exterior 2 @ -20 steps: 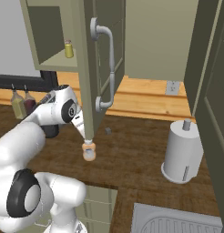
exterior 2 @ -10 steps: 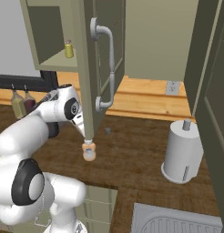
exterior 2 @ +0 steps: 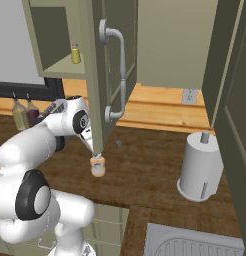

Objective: Put the shaker and condiment bottle from the counter next to their counterparts in the cabinet.

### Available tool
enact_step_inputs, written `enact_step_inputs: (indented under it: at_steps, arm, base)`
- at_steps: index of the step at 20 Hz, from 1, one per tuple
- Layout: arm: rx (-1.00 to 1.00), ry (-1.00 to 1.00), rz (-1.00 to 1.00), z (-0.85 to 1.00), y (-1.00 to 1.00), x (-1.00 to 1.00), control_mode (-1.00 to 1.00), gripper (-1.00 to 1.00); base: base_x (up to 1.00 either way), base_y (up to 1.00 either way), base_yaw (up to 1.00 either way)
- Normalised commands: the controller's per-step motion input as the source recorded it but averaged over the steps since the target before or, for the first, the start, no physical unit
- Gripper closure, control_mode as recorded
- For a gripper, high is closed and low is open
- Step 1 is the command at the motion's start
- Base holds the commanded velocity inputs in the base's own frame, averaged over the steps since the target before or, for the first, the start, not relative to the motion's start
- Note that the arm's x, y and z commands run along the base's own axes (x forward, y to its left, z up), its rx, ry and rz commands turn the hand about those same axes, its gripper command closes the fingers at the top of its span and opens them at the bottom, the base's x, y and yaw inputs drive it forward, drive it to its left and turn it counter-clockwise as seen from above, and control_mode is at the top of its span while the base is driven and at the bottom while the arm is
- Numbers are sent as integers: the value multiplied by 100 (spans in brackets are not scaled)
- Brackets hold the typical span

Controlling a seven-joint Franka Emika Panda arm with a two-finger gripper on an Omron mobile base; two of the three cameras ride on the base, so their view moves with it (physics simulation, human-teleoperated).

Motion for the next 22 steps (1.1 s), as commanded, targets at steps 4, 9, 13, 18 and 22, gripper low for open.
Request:
enact_step_inputs:
  at_steps: [4, 9, 13, 18, 22]
  arm:
    - [1, 2, 0, -22, 0, 0, -100, -100]
    - [1, 2, 0, -24, 0, 0, -100, -100]
    - [1, 2, 0, -25, 0, 0, -100, -100]
    - [1, 3, 0, -27, 0, 0, -100, -100]
    - [0, 2, 0, -29, 0, 0, -100, -100]
  base:
    - [0, 0, 0]
    - [0, 0, 0]
    - [0, 0, 0]
    - [0, 0, 0]
    - [0, 0, 0]
